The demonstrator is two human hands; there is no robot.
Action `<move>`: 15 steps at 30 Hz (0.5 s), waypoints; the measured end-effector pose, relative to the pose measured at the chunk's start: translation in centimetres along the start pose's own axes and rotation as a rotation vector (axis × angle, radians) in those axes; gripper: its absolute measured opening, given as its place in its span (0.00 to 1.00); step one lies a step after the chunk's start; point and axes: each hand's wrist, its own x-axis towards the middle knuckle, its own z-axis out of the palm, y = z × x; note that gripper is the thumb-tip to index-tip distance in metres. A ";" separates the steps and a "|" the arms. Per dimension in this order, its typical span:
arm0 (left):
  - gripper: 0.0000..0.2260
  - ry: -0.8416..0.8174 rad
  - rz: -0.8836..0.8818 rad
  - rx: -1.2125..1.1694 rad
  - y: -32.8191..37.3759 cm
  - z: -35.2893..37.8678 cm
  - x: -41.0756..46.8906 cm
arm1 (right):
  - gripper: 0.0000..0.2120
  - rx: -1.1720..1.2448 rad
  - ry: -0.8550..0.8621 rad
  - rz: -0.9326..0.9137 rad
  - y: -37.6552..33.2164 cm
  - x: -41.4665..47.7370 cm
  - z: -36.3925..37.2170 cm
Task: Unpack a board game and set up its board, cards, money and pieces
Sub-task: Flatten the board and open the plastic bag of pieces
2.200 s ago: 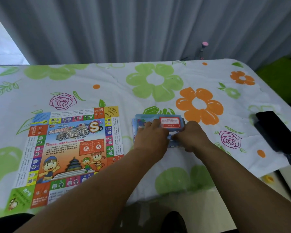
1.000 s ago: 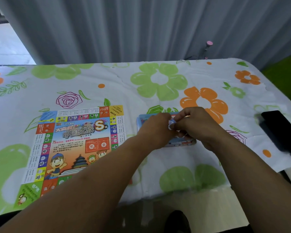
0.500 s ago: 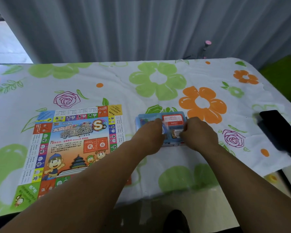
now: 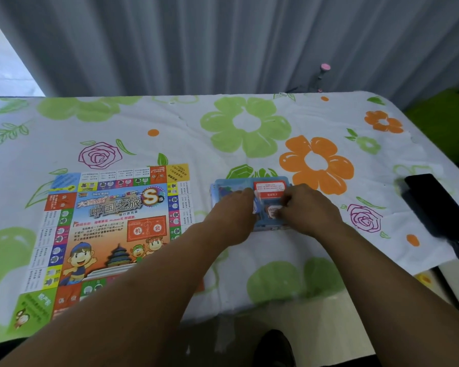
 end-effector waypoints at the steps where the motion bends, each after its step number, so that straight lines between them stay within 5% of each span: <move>1: 0.15 0.003 0.004 0.001 0.0 0.0 0.0 | 0.11 -0.032 -0.012 -0.013 0.1 0.0 -0.1; 15: 0.15 0.007 0.023 0.034 -0.1 0.2 0.3 | 0.28 0.137 -0.034 0.097 -0.3 0.2 0.5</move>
